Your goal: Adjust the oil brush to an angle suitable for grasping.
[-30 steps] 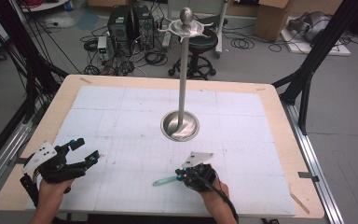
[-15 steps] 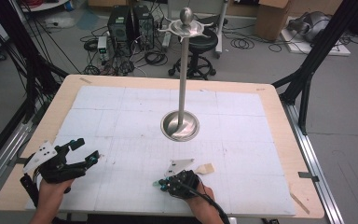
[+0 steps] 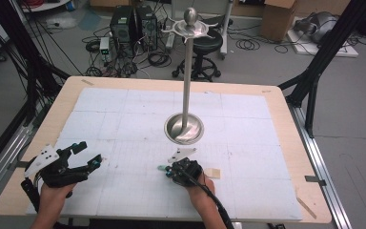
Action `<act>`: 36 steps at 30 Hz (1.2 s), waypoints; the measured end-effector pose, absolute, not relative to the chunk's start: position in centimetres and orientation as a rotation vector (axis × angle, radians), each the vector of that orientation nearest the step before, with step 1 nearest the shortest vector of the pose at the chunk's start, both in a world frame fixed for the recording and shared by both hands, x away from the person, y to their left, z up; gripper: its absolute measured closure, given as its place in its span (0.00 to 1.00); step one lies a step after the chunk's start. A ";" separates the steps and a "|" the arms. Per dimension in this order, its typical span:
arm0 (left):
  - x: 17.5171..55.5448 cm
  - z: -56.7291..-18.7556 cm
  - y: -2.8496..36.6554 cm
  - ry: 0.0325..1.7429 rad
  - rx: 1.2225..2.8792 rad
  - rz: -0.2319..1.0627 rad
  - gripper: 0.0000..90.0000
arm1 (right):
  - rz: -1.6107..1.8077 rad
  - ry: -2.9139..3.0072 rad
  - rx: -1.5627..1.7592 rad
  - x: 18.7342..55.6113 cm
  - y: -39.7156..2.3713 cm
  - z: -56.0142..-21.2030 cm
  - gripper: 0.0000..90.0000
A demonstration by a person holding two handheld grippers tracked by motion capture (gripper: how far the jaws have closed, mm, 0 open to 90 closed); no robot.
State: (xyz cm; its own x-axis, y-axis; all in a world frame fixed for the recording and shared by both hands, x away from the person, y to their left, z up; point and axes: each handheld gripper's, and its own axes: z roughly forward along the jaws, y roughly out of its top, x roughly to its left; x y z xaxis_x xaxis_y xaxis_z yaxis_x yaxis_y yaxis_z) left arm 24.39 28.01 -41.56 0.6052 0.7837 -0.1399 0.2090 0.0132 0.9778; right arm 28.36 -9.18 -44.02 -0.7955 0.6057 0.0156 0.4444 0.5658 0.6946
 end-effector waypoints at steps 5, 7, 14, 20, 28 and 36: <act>24.4 -41.6 28.0 0.869 1.531 0.548 0.22 | 1.017 2.512 0.942 29.2 -9.8 -44.0 0.99; 24.5 -41.6 28.0 0.870 1.531 0.546 0.22 | 1.015 2.504 0.958 29.5 -10.0 -44.1 0.99; 24.4 -41.6 28.0 0.864 1.534 0.544 0.22 | 1.053 2.466 0.979 29.5 -10.9 -43.5 0.97; 24.5 -41.6 27.9 0.867 1.534 0.542 0.22 | 1.056 2.348 1.109 30.0 -14.8 -42.4 0.99; 24.5 -41.7 28.0 0.870 1.534 0.546 0.22 | 0.920 2.375 1.188 30.0 -17.6 -43.7 0.99; 24.5 -41.7 27.9 0.870 1.537 0.543 0.22 | 0.927 2.430 1.160 28.2 -18.7 -43.6 0.99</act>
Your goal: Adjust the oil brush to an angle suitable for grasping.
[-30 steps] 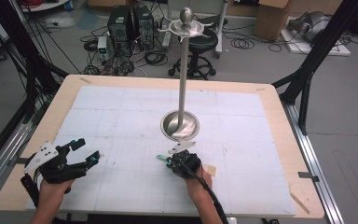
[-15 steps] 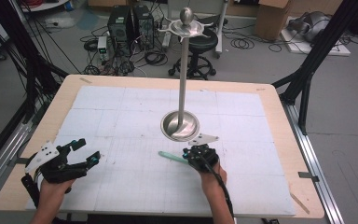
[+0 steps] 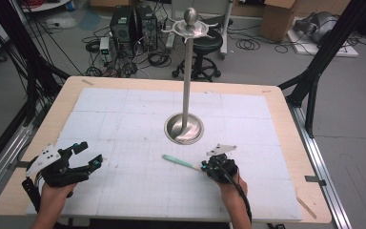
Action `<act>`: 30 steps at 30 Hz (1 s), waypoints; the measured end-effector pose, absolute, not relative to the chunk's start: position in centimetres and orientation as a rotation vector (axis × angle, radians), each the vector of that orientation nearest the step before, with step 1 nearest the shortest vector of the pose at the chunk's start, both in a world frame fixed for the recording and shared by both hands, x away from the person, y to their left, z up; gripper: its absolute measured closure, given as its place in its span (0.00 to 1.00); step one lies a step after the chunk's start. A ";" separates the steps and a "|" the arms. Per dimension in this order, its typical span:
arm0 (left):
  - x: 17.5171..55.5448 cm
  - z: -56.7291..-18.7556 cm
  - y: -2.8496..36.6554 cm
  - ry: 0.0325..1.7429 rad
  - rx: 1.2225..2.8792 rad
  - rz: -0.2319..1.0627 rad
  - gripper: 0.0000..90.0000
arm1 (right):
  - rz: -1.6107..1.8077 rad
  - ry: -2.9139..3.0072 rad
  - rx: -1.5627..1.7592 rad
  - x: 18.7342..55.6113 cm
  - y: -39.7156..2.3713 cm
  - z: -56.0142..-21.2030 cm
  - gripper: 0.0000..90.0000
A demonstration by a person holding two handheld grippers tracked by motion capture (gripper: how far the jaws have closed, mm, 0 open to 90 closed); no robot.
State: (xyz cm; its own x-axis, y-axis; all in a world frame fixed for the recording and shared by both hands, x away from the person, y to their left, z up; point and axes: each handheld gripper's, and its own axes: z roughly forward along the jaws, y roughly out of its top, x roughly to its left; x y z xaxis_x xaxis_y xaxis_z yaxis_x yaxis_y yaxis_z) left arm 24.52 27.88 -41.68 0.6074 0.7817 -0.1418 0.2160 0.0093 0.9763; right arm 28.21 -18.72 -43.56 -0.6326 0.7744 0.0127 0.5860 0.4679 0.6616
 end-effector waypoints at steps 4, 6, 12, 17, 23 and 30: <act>24.5 -41.7 27.9 0.870 1.540 0.545 0.22 | 0.960 2.439 1.164 27.3 -19.1 -43.6 0.99; 24.5 -41.7 27.9 0.868 1.540 0.545 0.22 | 0.988 2.425 1.160 26.8 -19.4 -43.5 0.99; 24.5 -41.7 27.7 0.867 1.537 0.538 0.22 | 1.183 2.207 1.162 24.4 -21.7 -42.1 0.69; 24.5 -41.6 27.7 0.862 1.525 0.544 0.22 | 1.276 2.058 1.133 22.5 -23.9 -40.6 0.43; 24.4 -41.6 27.8 0.869 1.508 0.552 0.20 | 1.345 1.954 1.131 21.0 -26.3 -40.0 0.24; 24.4 -41.6 27.7 0.867 1.520 0.549 0.20 | 1.381 1.925 1.143 21.0 -26.7 -39.8 0.21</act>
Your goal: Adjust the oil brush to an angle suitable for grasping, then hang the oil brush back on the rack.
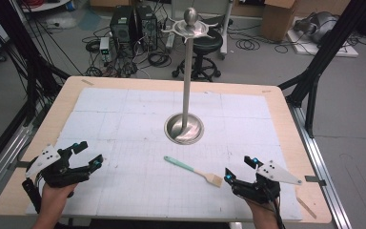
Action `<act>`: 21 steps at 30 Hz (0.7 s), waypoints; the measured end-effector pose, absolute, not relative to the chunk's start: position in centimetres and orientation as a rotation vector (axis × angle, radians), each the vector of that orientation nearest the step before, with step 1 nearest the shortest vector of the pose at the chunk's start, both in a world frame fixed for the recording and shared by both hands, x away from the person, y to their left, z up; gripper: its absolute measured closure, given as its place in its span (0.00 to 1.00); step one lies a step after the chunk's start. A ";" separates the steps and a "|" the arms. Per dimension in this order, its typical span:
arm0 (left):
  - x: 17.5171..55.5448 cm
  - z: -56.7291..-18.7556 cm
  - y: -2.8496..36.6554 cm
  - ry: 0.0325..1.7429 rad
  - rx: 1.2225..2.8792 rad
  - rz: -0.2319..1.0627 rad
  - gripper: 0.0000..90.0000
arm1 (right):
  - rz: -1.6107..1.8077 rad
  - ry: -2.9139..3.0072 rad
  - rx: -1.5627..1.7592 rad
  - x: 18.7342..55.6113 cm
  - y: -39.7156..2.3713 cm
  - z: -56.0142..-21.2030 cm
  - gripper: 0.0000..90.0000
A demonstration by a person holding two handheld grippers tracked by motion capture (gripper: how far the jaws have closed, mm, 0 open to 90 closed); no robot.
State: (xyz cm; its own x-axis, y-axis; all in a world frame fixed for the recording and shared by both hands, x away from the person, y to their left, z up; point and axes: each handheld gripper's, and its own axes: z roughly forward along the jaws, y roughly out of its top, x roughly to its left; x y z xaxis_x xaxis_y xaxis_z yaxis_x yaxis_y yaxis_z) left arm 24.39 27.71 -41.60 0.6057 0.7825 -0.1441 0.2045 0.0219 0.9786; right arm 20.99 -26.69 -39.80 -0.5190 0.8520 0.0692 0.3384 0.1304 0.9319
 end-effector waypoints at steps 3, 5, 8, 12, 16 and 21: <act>24.4 -41.6 27.7 0.864 1.532 0.549 0.21 | 1.373 1.947 1.138 21.1 -26.4 -40.0 0.21; 24.3 -41.6 27.6 0.866 1.532 0.548 0.21 | 1.378 1.948 1.135 21.2 -26.3 -40.0 0.21; 24.3 -41.7 27.6 0.864 1.541 0.549 0.21 | 1.386 1.950 1.139 21.4 -26.2 -40.0 0.20; 24.2 -41.7 27.7 0.860 1.546 0.546 0.21 | 1.383 1.960 1.137 21.7 -26.0 -40.1 0.20; 24.3 -41.7 27.6 0.859 1.550 0.548 0.21 | 1.382 1.983 1.125 21.9 -25.4 -40.2 0.20; 24.4 -41.8 27.5 0.859 1.558 0.543 0.21 | 1.370 2.053 1.094 22.9 -23.9 -40.3 0.20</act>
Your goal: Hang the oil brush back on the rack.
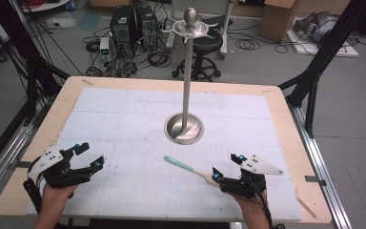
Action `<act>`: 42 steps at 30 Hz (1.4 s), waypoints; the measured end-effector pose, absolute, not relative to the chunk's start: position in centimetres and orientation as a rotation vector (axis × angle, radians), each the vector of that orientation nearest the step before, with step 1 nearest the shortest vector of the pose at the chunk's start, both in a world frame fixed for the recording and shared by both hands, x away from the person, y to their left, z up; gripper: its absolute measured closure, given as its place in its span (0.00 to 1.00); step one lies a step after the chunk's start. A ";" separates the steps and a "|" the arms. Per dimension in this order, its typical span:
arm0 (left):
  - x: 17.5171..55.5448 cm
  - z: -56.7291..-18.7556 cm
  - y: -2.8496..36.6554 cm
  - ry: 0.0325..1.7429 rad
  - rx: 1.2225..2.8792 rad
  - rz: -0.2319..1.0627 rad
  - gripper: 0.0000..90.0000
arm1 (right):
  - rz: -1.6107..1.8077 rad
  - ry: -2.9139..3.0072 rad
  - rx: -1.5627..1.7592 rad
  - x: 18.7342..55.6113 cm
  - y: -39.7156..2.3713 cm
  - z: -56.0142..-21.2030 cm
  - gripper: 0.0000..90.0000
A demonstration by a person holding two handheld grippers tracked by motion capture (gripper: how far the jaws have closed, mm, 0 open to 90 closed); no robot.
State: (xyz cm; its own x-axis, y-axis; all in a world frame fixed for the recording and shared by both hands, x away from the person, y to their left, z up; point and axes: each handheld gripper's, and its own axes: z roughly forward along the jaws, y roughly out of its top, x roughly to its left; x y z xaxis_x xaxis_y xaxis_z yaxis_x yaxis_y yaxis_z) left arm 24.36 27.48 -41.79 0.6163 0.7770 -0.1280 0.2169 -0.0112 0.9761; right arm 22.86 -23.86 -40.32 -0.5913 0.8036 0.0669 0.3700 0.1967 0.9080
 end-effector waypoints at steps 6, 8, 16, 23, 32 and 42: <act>24.4 -41.8 27.4 0.860 1.548 0.541 0.22 | 1.333 2.203 1.027 24.2 -21.7 -40.9 0.25; 24.4 -41.8 27.4 0.858 1.554 0.539 0.22 | 1.318 2.237 1.009 24.4 -21.1 -41.3 0.27; 24.6 -41.9 27.2 0.858 1.558 0.533 0.22 | 1.163 2.432 0.943 26.1 -19.7 -43.0 0.51; 24.6 -41.9 27.2 0.857 1.557 0.527 0.22 | 1.070 2.545 0.891 27.9 -18.6 -44.0 0.69; 24.5 -41.9 27.1 0.854 1.561 0.521 0.23 | 0.961 2.643 0.805 28.5 -17.5 -43.5 0.89; 24.5 -41.9 27.1 0.850 1.558 0.523 0.23 | 0.949 2.654 0.850 28.6 -17.4 -43.3 0.92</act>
State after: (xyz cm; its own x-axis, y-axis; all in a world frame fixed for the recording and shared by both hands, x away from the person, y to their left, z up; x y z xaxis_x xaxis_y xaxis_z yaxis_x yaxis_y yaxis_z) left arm 24.50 27.08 -41.86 0.6286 0.7654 -0.1378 0.2220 -0.0068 0.9750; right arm 28.58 -17.42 -43.26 -0.8154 0.5788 0.0074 0.4523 0.6290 0.6322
